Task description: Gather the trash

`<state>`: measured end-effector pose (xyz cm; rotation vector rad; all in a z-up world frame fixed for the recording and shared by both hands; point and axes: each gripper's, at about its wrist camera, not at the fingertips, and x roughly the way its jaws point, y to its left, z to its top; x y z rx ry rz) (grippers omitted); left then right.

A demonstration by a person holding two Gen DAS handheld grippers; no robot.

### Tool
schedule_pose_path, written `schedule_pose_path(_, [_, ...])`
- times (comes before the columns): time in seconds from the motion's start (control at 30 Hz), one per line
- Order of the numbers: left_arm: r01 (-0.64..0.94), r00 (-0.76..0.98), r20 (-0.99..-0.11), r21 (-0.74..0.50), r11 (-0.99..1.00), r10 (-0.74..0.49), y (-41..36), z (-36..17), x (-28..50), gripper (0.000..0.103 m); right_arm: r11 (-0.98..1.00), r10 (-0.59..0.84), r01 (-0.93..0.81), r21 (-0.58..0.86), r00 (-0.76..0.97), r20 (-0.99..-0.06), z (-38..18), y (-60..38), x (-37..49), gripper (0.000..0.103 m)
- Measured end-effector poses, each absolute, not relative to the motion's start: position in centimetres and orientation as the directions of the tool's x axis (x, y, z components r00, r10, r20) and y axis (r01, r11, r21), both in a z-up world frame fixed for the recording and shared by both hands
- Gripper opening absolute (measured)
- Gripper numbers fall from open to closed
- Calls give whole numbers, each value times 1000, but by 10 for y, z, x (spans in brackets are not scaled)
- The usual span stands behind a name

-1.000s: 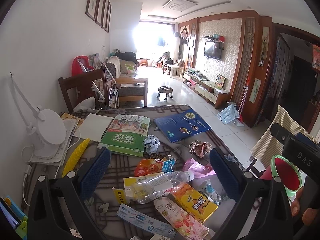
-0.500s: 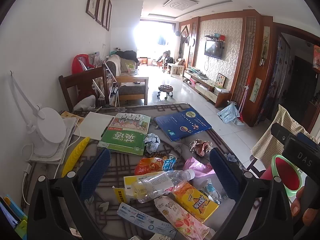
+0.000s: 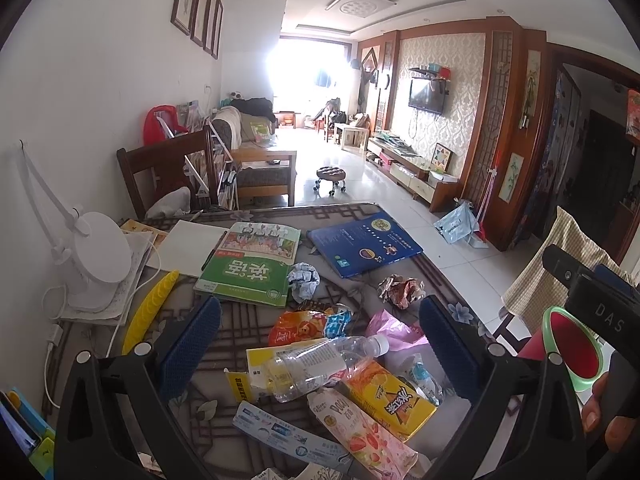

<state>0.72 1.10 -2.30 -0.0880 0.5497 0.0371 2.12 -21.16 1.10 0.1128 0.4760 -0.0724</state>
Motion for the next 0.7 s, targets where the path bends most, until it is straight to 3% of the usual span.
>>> schedule_pose_path(0.7, [-75,823,-567,-93,993,9,22,-28,-1,95,994,-41,83,70,884,-466,10,-207,18,99])
